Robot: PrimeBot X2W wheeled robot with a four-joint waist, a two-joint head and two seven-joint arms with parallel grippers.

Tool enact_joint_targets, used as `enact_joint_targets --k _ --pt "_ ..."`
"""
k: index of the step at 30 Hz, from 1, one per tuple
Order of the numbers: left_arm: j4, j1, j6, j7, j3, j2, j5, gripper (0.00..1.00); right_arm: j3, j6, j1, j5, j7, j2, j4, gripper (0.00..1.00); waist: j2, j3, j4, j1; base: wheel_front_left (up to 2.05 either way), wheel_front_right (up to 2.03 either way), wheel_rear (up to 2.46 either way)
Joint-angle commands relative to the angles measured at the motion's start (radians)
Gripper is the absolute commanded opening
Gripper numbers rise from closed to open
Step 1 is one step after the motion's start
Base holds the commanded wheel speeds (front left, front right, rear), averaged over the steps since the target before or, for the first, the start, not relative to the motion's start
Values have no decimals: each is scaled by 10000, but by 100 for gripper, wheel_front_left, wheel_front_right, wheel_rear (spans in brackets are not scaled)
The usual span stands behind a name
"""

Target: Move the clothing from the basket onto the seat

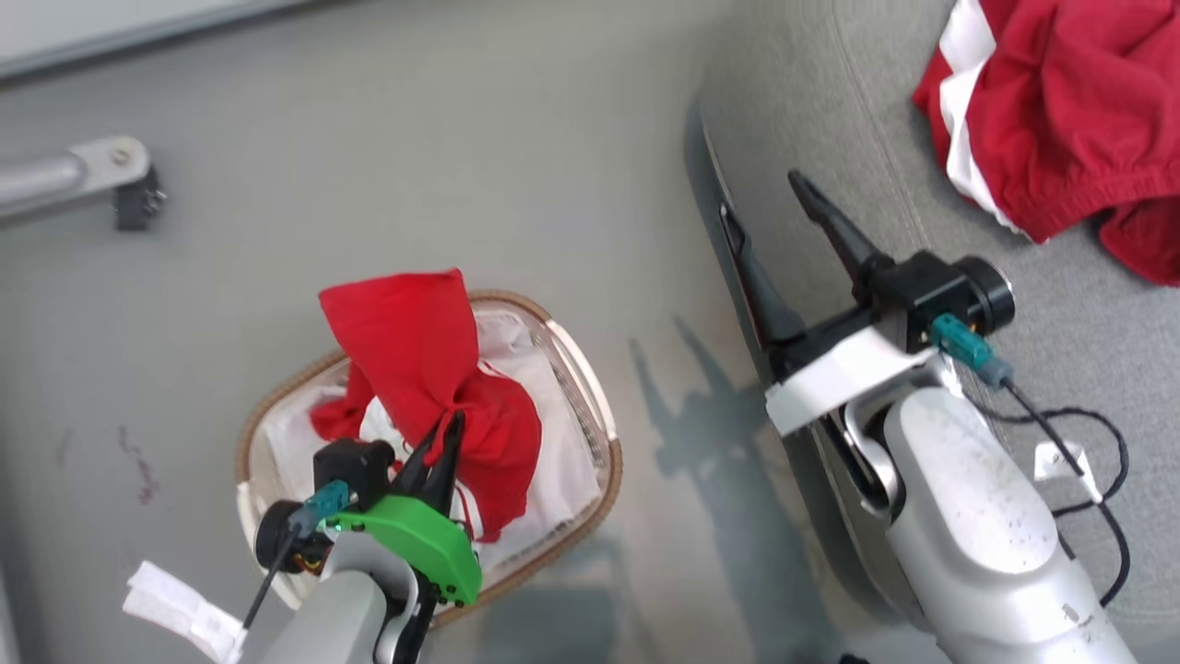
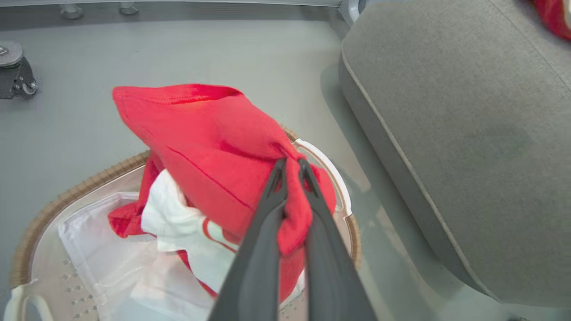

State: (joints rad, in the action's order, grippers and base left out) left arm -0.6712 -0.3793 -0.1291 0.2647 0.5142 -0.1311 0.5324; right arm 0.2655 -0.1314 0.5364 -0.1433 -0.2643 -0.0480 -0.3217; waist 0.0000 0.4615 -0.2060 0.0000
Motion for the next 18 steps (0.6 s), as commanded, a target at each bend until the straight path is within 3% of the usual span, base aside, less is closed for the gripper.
enact_joint_targets --k 1,18 --pt "202 341 -18 -6 -117 86 -170 0 -39 14 -340 48 -3 -57 -90 100 0 -1539 1033 0 0 0 0" --pt "3065 1545 -18 -1 -1451 394 -1030 0 -297 14 -2572 70 -3 -53 -530 100 0 -4064 1659 0 0 0 0"
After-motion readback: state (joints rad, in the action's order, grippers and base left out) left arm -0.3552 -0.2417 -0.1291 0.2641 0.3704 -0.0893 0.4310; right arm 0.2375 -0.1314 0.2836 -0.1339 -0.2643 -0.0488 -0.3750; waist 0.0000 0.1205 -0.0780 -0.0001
